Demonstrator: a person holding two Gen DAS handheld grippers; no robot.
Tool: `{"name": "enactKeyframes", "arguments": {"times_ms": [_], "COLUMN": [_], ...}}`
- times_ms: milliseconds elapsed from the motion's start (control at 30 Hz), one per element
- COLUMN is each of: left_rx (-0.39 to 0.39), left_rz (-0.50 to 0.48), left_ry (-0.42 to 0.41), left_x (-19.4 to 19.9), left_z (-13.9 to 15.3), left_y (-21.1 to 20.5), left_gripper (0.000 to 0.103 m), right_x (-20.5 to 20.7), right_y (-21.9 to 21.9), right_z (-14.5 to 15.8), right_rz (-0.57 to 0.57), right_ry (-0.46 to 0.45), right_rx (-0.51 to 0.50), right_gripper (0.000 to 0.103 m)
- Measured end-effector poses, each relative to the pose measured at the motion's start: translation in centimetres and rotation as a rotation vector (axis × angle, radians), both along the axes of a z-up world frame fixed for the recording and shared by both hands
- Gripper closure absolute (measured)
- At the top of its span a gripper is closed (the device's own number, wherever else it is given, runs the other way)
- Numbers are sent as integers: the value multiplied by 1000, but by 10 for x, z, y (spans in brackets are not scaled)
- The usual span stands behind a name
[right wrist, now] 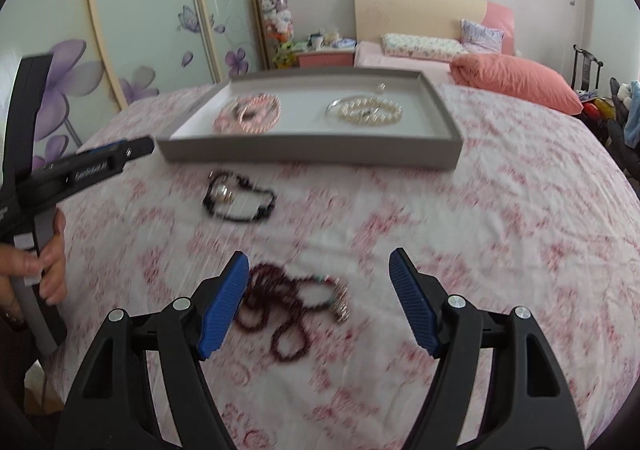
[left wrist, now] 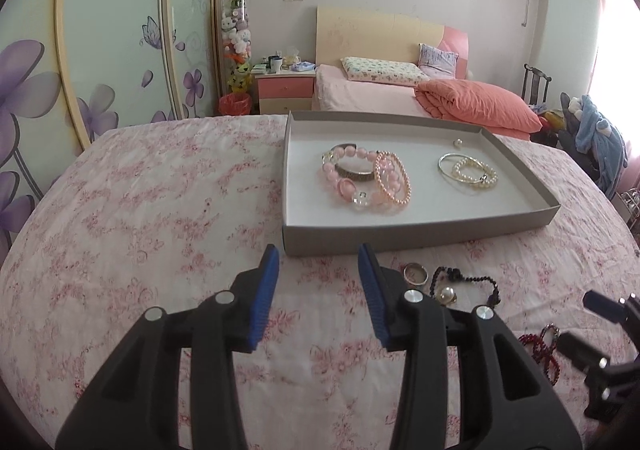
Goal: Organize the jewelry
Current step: 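Grasp the dark red bead strand with the right tool while the left tool approaches the black bracelet, then close the left tool on the black beaded bracelet with a pearl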
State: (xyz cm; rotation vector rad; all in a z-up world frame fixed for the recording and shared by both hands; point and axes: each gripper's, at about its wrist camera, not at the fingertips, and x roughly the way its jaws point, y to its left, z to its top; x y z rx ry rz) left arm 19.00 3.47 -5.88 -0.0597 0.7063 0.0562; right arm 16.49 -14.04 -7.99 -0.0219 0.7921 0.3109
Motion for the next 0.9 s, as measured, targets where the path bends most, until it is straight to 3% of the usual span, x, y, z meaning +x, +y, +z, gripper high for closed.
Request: {"name": "enactKeyframes", "arguments": {"times_ms": [233,433,500,600,900], "left_rx": [15,23,27,28,17], "left_rz": [-3,-12,-15,-20,-47], "left_ry": [12,18,19,24,40], "left_x": [4,7,7,8,9], "left_z": [-3,-5,-5,-6,-9], "left_y": [-4,-9,-11,-13,-19], "left_gripper": [61,59,59,59,59], "right_x": [-1,0,-2,-7,3], "right_y": [12,19,20,19,-15], "right_z": [-11,-16,-16,-16,-18], "right_rz": [29,45,52,48,-102], "right_ry": [50,77,72,70,82], "right_rx": [-40,-70,-71,-83,-101], "right_gripper": [36,50,69,89,91]}}
